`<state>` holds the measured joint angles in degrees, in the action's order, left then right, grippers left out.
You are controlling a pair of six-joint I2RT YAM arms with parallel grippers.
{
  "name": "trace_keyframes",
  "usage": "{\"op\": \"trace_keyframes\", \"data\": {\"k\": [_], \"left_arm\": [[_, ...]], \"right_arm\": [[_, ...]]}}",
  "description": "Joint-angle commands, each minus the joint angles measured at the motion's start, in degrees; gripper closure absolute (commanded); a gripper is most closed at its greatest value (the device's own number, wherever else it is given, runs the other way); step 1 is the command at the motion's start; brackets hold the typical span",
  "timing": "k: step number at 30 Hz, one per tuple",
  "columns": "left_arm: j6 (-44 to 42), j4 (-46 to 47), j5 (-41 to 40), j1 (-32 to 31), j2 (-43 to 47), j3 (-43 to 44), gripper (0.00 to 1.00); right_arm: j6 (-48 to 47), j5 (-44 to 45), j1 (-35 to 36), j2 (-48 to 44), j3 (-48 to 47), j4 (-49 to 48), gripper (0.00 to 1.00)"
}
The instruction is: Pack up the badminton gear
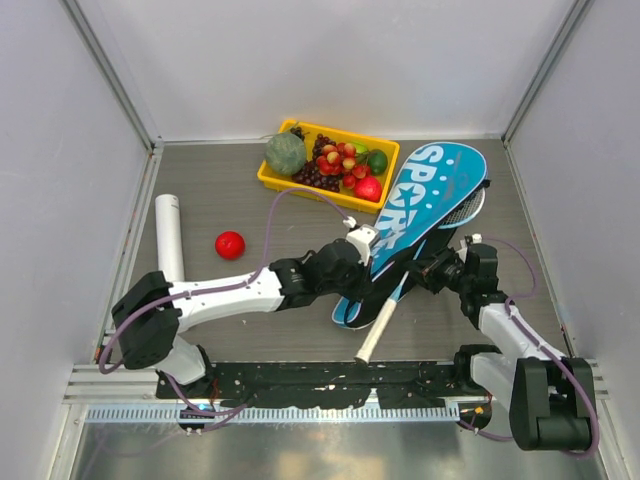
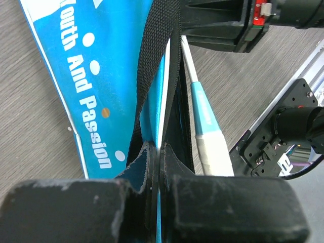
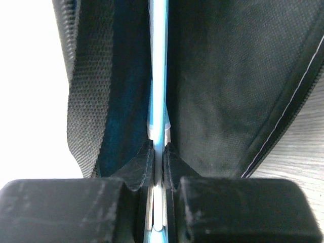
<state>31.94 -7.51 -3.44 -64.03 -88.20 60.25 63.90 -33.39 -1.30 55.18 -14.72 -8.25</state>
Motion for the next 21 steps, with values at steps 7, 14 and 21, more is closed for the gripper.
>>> {"op": "trace_keyframes", "data": {"k": [7, 14, 21], "left_arm": [[-0.57, 6.88, 1.25, -1.36, 6.99, -5.13, 1.0], [2.06, 13.04, 3.18, -1.71, 6.82, -8.3, 1.0], [3.83, 15.24, 3.88, -3.12, 8.13, -9.88, 1.0]], "right_arm": [[1.48, 5.35, -2.04, 6.69, -2.86, -13.71, 0.95], [5.18, 10.53, -2.13, 4.33, -1.63, -14.95, 0.95], [6.85, 18.87, -2.13, 3.09, 0.22, -16.45, 0.95]]}}
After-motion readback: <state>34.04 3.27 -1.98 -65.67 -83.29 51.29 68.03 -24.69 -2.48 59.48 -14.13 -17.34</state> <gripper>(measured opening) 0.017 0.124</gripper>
